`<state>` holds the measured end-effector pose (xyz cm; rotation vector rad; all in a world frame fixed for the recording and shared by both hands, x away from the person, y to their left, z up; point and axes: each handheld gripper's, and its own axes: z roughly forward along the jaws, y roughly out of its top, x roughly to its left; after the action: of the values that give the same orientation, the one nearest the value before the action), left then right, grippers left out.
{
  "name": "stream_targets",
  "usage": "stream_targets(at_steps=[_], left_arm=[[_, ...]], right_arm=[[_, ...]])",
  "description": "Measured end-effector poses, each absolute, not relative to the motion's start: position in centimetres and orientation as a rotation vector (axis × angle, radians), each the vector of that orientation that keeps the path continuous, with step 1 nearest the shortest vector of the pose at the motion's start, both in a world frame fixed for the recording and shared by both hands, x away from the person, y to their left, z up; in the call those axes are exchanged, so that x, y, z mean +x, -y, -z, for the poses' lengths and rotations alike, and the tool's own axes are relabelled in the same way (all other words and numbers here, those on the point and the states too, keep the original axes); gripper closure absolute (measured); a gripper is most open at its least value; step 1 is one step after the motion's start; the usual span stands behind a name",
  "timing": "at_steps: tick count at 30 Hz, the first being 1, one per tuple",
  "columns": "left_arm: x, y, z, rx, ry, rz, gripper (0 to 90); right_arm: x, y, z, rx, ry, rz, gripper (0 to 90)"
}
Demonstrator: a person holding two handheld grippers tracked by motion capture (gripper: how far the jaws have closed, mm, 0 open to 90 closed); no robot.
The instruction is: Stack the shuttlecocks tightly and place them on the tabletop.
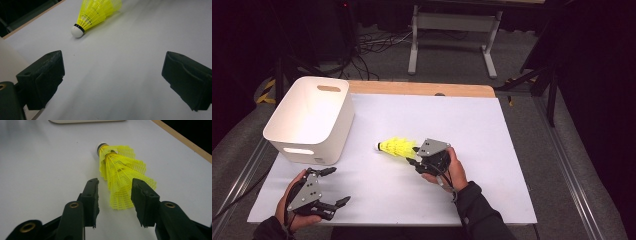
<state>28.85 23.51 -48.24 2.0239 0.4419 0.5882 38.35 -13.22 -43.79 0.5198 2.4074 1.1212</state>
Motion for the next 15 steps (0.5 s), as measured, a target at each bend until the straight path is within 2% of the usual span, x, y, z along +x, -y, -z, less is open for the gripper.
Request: stream_targets(at_steps=[15], left_arm=[[28.9, -23.4, 48.3, 2.034, -0.433, -0.584, 4.9]], right_arm=[[37.1, 13.5, 42.6, 0.466, -2.338, -1.160, 46.4]])
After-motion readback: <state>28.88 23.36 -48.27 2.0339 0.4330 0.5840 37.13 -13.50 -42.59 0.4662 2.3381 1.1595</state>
